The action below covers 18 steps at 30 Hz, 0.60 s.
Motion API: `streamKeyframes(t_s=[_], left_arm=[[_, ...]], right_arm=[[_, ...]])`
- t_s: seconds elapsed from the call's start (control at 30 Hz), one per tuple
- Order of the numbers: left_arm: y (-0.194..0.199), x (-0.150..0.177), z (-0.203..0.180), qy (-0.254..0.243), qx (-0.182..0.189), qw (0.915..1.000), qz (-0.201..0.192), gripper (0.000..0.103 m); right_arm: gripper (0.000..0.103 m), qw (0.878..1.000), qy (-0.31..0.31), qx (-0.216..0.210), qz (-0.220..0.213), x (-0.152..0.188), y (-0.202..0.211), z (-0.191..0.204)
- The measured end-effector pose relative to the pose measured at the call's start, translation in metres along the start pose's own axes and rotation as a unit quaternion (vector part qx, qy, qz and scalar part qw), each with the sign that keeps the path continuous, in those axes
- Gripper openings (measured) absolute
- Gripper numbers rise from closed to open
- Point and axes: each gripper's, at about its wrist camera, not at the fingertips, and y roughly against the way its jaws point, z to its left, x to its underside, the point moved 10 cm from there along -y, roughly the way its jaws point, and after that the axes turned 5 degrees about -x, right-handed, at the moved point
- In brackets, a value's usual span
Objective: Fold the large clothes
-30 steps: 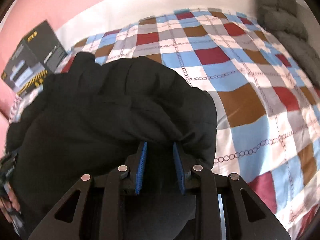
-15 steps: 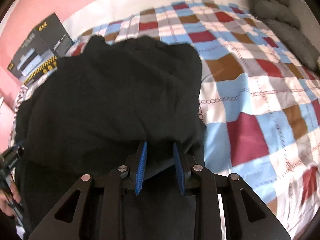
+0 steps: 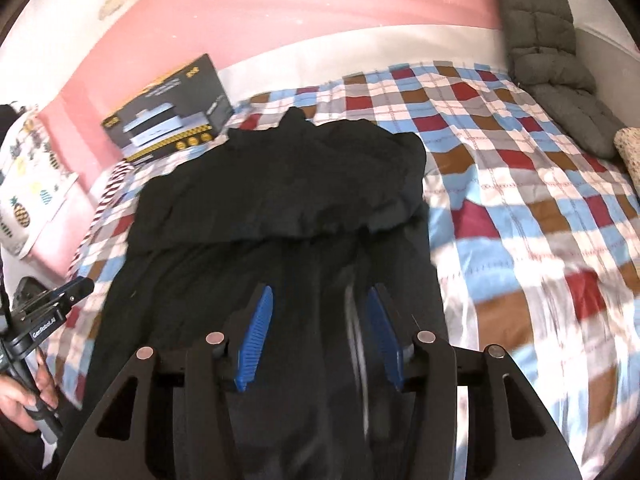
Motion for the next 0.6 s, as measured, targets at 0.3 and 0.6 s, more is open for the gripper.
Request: streamKeyframes(t_s=[0.3, 0.6], left_arm=[[0.066, 0.05, 0.0, 0.014, 0.008, 0.9999, -0.004, 0.032], [0.1, 0.088, -0.01, 0.005, 0.019, 0.9998, 0.001, 0.035]], right_arm=[[0.051, 1.0, 0.01, -0.008, 0.003, 0.063, 0.054, 0.034], [0.051, 0.999, 0.029, -0.013, 0.006, 0.107, 0.08, 0.058]])
